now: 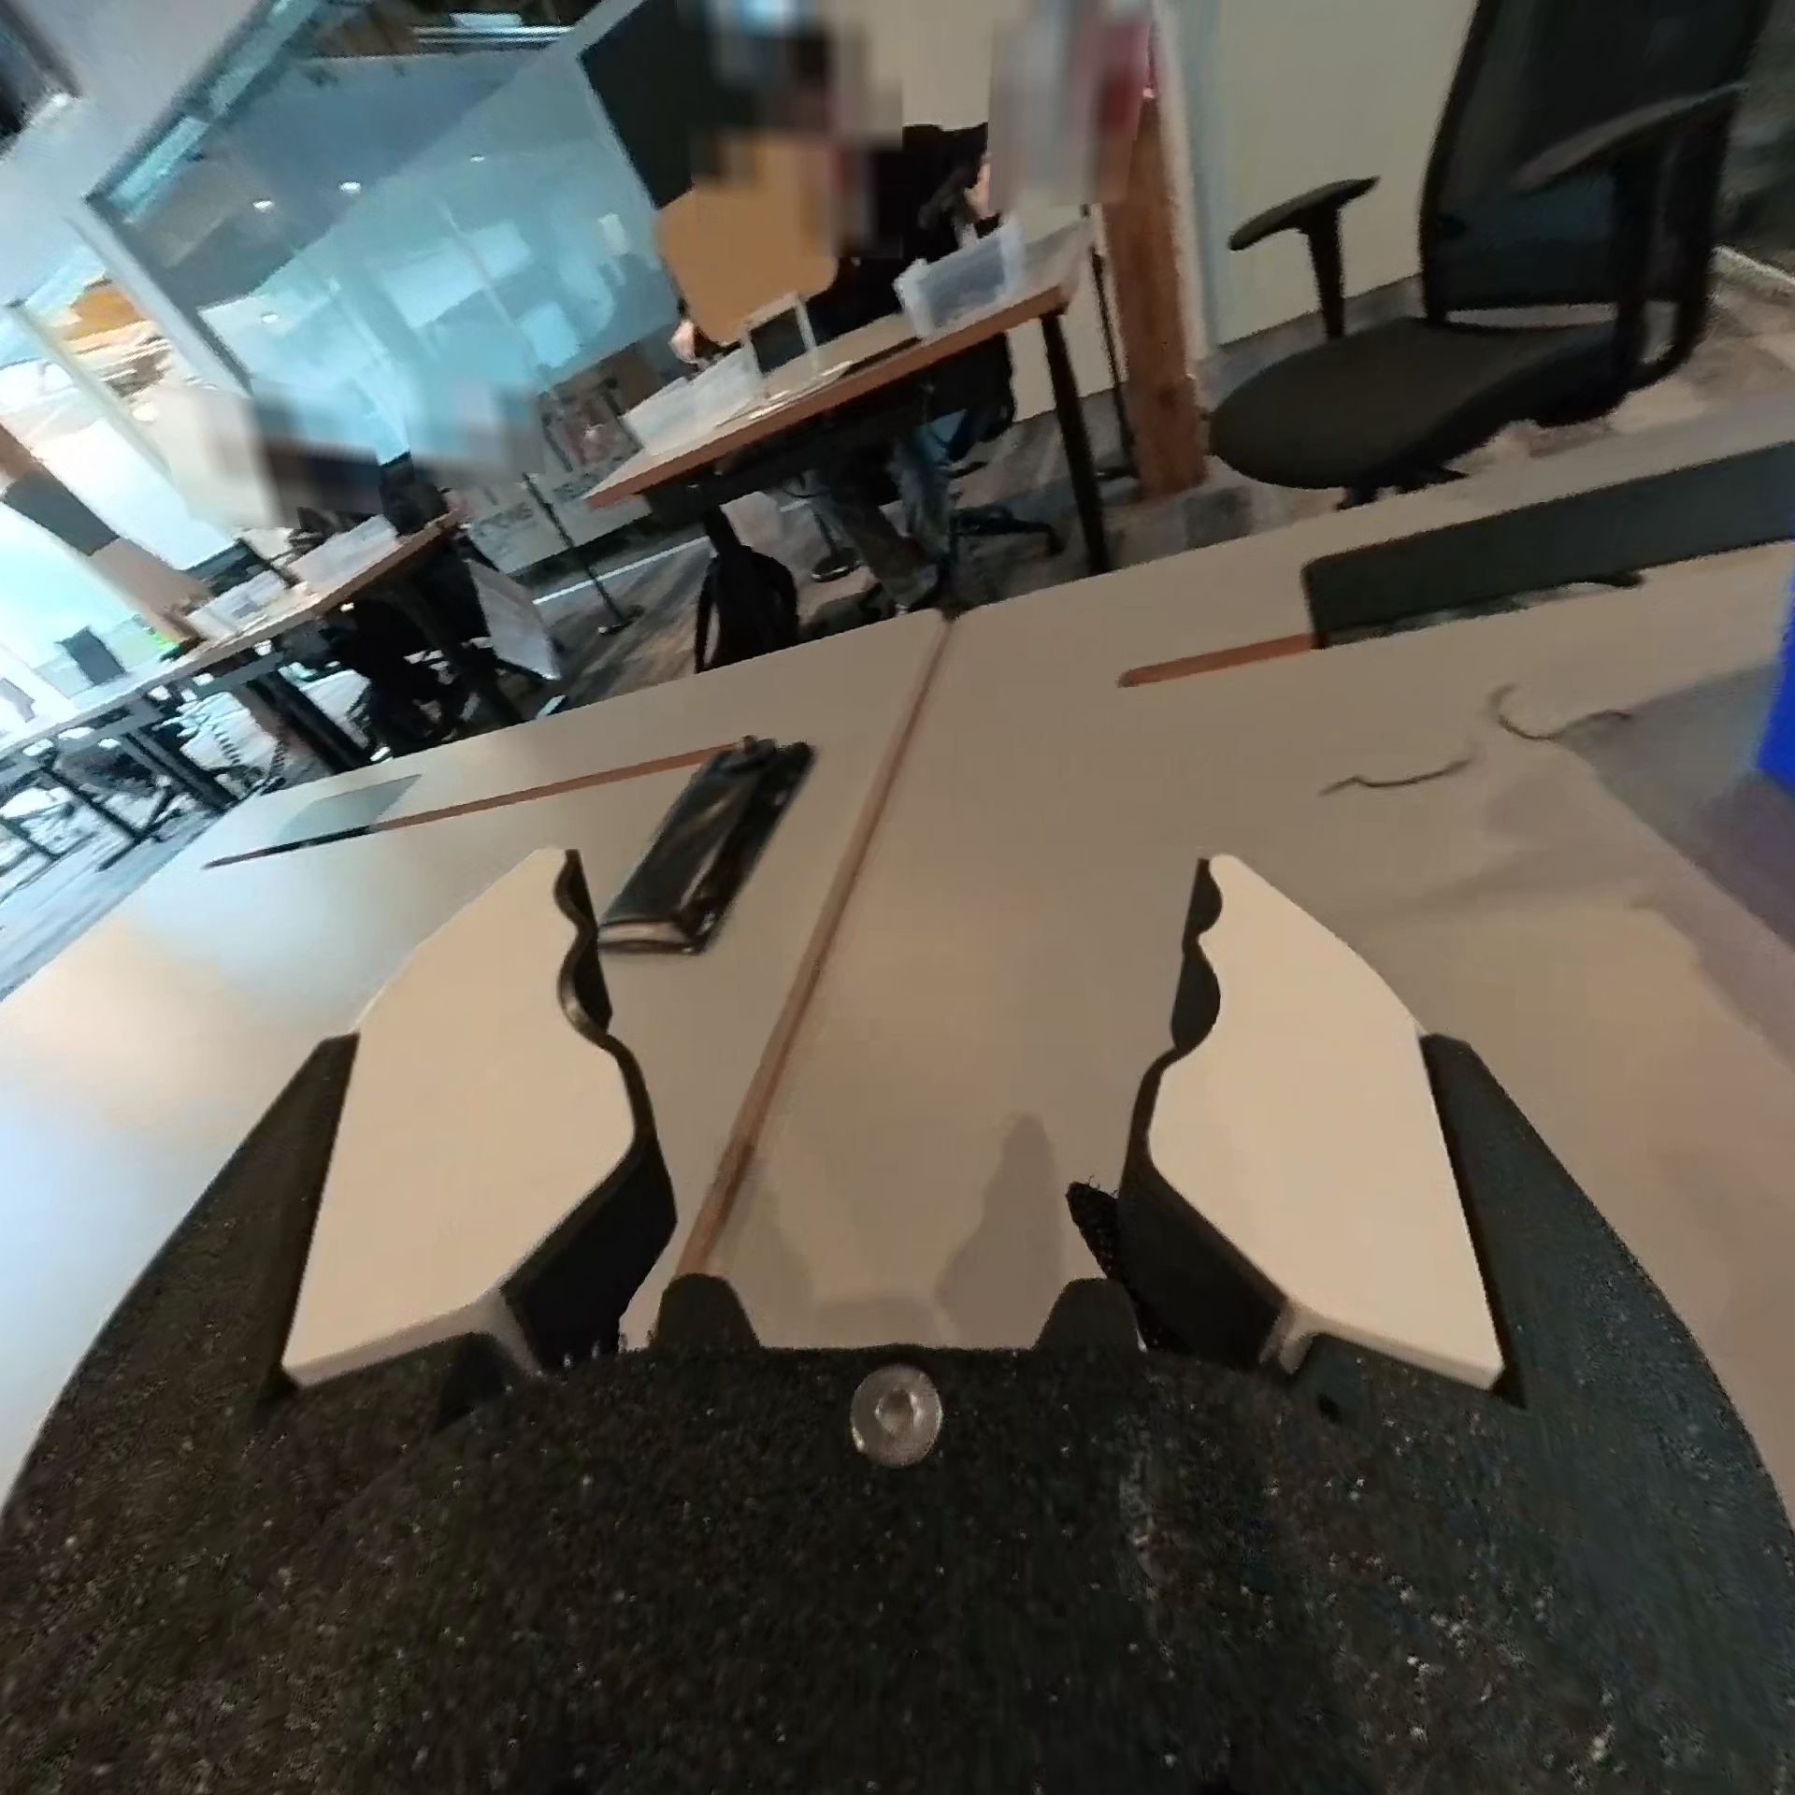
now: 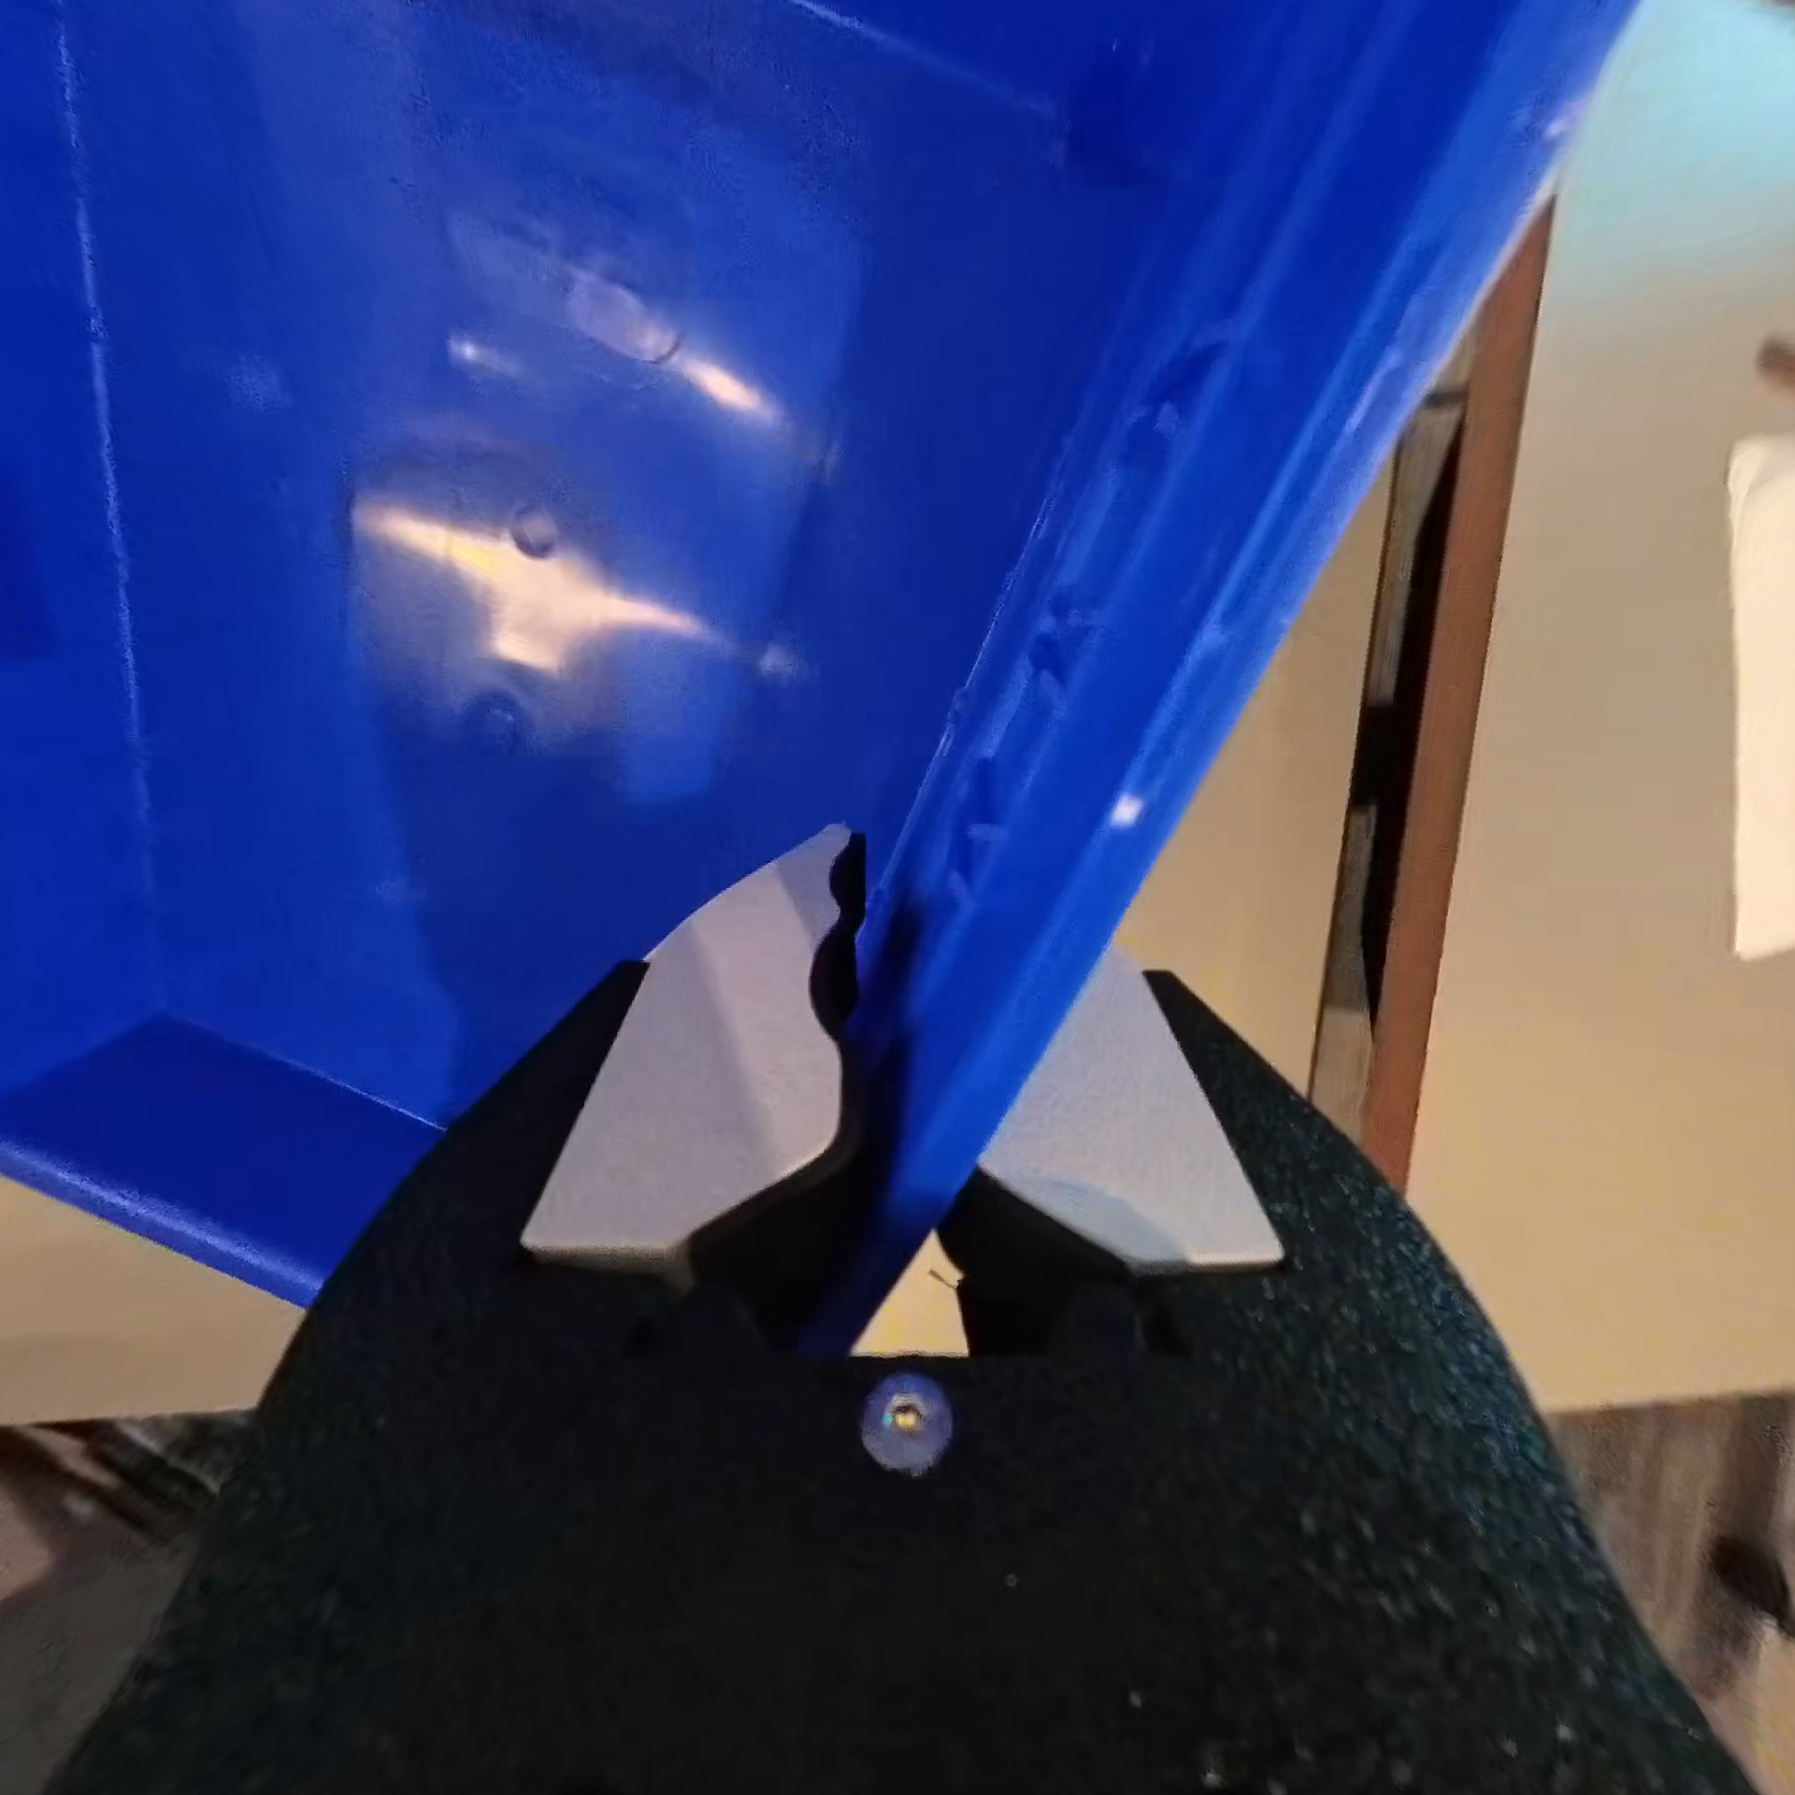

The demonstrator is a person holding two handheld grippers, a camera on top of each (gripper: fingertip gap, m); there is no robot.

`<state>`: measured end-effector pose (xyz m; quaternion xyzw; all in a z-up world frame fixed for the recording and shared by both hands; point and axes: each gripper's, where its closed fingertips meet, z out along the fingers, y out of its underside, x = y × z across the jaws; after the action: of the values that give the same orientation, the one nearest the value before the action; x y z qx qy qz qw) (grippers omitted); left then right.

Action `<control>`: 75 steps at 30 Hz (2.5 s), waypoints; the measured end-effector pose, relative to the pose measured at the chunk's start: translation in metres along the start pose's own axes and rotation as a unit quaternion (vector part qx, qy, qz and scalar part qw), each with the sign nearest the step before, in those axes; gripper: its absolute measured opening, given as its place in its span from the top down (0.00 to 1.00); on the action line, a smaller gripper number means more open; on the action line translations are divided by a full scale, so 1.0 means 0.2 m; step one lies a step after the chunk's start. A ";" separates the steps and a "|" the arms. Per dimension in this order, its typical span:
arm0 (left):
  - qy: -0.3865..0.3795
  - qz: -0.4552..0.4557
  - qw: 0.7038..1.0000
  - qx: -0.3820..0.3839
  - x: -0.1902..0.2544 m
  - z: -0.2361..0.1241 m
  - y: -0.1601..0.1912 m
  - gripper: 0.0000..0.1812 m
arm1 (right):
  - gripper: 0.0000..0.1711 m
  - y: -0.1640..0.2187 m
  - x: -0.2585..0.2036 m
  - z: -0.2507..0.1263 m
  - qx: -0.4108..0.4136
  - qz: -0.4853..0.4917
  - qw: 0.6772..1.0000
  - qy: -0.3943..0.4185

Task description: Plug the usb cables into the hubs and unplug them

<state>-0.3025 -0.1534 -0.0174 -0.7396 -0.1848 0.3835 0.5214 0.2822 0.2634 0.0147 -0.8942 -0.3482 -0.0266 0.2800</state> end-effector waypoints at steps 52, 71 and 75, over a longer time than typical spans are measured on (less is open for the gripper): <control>0.176 -0.012 0.984 -0.025 0.44 0.08 0.06 0.35 | 0.69 -0.41 -1.32 0.63 0.053 -0.231 0.959 -0.156; 0.166 -0.025 0.985 -0.041 0.35 0.12 0.12 0.35 | 0.99 -0.34 -1.62 0.65 0.012 -0.020 0.974 -0.227; 0.162 -0.027 0.985 -0.046 0.32 0.13 0.14 0.35 | 0.98 -0.36 -1.87 0.60 0.043 -0.044 0.964 -0.259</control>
<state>-0.2846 -0.1046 -0.0715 -0.8098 -0.1353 0.2353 0.5201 -0.0638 0.1426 -0.1415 -0.8415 -0.4485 0.2090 0.2170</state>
